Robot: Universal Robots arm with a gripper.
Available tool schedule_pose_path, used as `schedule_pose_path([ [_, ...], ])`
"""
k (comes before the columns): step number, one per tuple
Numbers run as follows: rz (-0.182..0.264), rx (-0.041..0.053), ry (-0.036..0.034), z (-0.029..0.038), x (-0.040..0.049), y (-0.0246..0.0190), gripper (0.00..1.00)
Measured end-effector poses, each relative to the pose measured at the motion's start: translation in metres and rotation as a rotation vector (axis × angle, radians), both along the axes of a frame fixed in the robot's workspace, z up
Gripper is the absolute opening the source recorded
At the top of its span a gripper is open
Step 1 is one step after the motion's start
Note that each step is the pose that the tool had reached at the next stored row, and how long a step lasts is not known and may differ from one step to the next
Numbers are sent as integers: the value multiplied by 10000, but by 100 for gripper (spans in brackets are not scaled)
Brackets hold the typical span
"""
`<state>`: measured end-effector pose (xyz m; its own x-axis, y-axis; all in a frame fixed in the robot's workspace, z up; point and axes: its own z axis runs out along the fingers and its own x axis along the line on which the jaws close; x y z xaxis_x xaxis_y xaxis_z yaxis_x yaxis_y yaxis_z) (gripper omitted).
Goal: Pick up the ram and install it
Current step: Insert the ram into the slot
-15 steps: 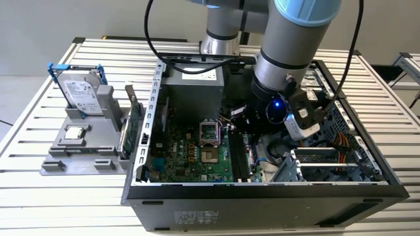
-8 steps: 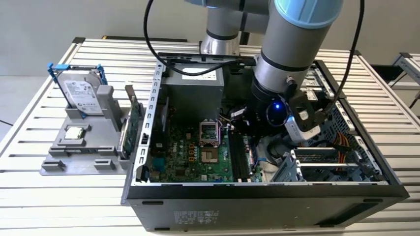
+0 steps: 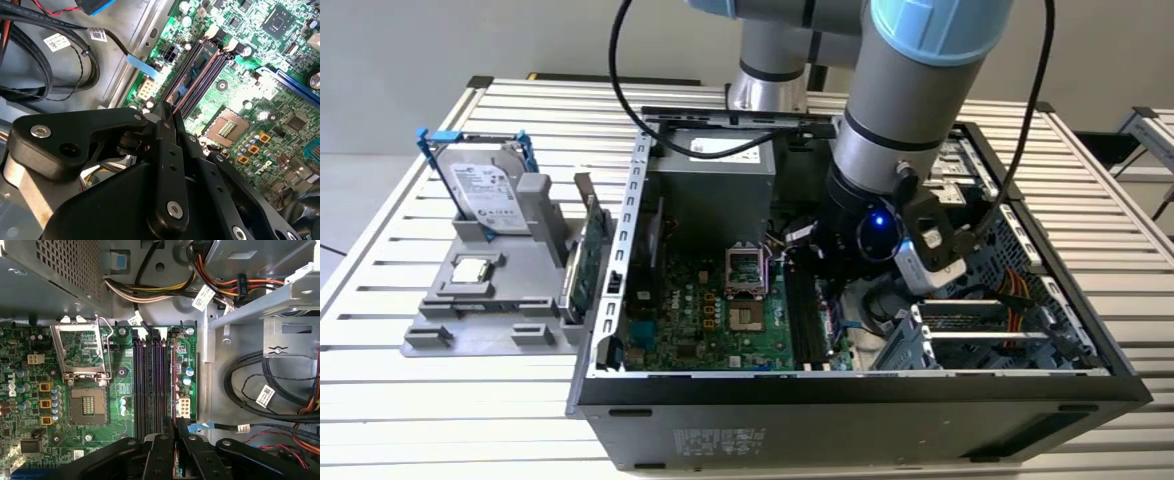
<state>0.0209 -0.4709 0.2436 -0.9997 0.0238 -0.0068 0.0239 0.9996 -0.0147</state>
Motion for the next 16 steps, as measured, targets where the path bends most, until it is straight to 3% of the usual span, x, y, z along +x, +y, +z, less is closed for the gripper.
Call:
schedule_pose_path([
  [16, 581, -2, 0, -119, -50, -22, 0],
])
